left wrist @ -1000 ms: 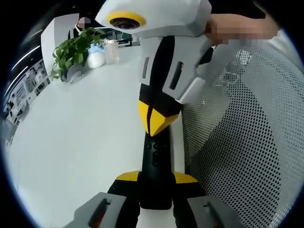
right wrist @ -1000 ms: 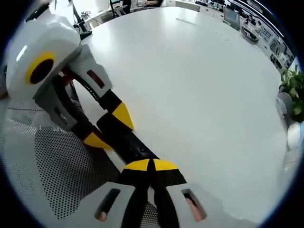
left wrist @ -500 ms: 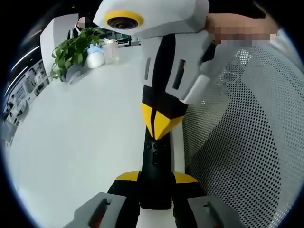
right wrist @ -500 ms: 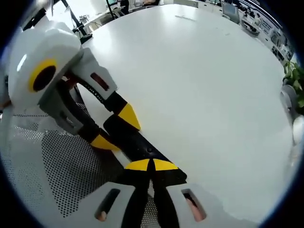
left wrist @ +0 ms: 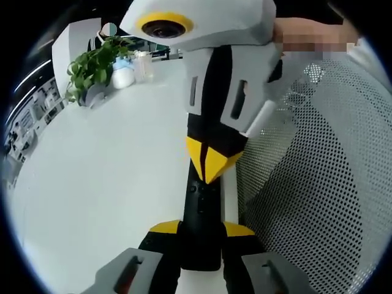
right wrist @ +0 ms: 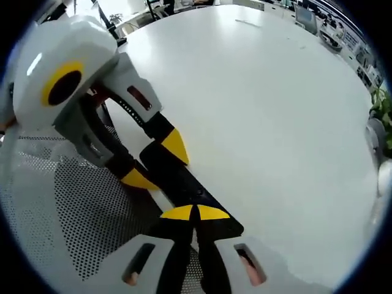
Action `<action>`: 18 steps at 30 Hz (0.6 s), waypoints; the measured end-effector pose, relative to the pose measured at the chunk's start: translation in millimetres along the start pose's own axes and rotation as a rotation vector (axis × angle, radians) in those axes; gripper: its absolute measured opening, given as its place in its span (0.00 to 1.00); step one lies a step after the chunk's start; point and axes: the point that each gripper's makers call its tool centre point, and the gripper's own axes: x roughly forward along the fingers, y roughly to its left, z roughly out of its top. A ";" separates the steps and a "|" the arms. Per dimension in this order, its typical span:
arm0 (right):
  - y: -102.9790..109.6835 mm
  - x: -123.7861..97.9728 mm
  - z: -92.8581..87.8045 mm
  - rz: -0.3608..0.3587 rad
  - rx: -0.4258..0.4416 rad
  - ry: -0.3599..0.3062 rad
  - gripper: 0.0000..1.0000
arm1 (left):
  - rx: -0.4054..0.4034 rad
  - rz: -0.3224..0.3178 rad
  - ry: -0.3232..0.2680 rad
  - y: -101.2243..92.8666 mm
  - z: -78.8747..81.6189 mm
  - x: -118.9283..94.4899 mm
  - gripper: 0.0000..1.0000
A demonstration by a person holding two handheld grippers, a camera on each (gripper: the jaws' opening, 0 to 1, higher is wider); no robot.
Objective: Press the specified remote control buttons in sequence, fully releasing each button before pressing the next.
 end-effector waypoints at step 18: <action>1.5 0.7 0.7 -0.059 -0.245 0.023 0.00 | -0.003 0.000 -0.004 0.2 0.2 0.2 0.25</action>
